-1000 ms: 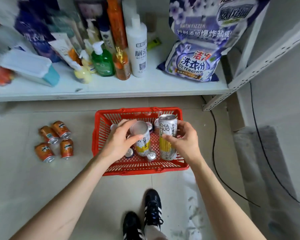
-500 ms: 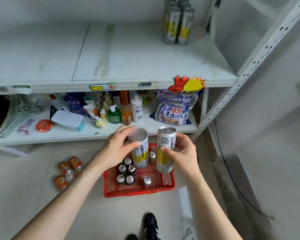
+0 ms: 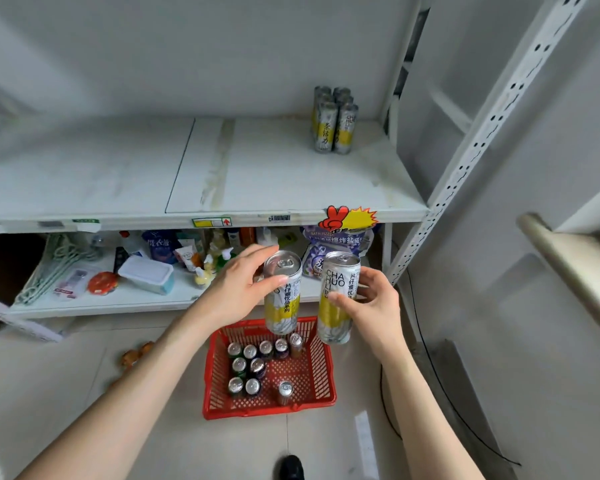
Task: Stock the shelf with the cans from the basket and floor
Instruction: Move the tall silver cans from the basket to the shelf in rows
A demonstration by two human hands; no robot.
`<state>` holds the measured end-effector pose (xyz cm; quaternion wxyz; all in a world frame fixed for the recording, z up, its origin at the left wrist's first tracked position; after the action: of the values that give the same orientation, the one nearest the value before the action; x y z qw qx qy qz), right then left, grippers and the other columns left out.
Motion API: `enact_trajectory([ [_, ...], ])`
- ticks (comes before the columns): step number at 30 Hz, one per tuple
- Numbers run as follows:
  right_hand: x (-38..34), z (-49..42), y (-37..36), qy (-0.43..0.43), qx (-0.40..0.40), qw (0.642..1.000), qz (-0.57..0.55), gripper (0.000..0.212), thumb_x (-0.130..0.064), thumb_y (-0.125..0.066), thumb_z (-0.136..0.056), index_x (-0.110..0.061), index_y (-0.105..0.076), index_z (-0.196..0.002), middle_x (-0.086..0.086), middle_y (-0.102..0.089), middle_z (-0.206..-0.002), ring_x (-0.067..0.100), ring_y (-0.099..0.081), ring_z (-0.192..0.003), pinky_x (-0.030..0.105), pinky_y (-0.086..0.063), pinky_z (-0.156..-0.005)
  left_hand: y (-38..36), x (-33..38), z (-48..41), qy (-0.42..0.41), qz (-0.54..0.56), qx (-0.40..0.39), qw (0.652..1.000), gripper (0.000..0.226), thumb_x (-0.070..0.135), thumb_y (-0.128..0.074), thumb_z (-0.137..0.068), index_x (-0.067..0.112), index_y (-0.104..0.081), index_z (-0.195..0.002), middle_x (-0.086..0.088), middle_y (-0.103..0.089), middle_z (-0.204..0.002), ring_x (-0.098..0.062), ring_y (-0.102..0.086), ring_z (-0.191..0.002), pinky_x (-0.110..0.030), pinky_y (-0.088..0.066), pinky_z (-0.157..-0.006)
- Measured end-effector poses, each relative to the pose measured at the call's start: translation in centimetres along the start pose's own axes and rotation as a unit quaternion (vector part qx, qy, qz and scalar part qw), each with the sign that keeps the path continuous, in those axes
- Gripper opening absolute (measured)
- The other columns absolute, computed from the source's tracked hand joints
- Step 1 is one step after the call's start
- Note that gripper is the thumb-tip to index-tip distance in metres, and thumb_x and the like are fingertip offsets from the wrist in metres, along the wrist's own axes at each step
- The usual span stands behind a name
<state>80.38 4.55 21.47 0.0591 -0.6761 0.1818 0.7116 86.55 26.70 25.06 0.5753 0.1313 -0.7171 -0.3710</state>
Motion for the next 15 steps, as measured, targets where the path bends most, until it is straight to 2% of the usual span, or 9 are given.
enact_trajectory([
  [3,-1.1,-1.5,1.0,0.007,-0.004,1.000,0.015,0.052,-0.012,-0.087,-0.069,-0.024,-0.059,-0.110,-0.008,-0.068,-0.107,0.013,-0.065,-0.101,0.032,-0.056,-0.088,0.3,1.8,-1.3,-0.013,0.001,-0.002,1.000,0.060,0.037,-0.060,-0.090,0.016,-0.042,-0.142,0.017,-0.043,-0.125,-0.006,-0.045,-0.120,-0.024,-0.036,-0.100],
  [5,-1.6,-2.9,1.6,0.014,-0.008,1.000,0.025,0.054,-0.015,-0.088,-0.067,-0.022,-0.059,-0.112,-0.006,-0.069,-0.109,0.013,-0.066,-0.101,0.040,-0.054,-0.092,0.3,3.0,-2.5,-0.019,0.005,0.002,1.000,0.059,0.035,-0.061,-0.089,0.016,-0.043,-0.142,0.014,-0.045,-0.126,-0.009,-0.046,-0.122,-0.031,-0.039,-0.104],
  [10,-2.3,-7.6,3.7,0.025,-0.006,0.999,0.029,0.059,-0.020,-0.090,-0.065,-0.024,-0.058,-0.114,-0.008,-0.067,-0.111,0.010,-0.065,-0.103,0.042,-0.054,-0.094,-0.5,5.3,-6.6,-0.017,0.013,0.034,0.999,0.058,0.033,-0.064,-0.087,0.012,-0.047,-0.139,0.001,-0.052,-0.133,-0.015,-0.050,-0.121,-0.040,-0.042,-0.105],
  [15,-2.0,-13.6,5.9,0.024,-0.022,0.999,0.024,0.063,-0.016,-0.089,-0.067,-0.017,-0.059,-0.122,-0.002,-0.071,-0.110,0.016,-0.068,-0.100,0.044,-0.056,-0.090,-2.0,6.7,-11.6,0.003,0.023,0.070,0.997,0.058,0.033,-0.064,-0.087,0.015,-0.047,-0.138,0.001,-0.052,-0.133,-0.016,-0.052,-0.119,-0.040,-0.043,-0.105],
])
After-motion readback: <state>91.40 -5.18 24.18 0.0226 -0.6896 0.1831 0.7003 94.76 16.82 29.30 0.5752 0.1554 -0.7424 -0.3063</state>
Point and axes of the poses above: each hand's wrist, its own z-axis away from the middle knuckle, its own y-axis out of the back of the hand, x = y × z, the point moved 5 cm from there along -z, towards the middle knuckle
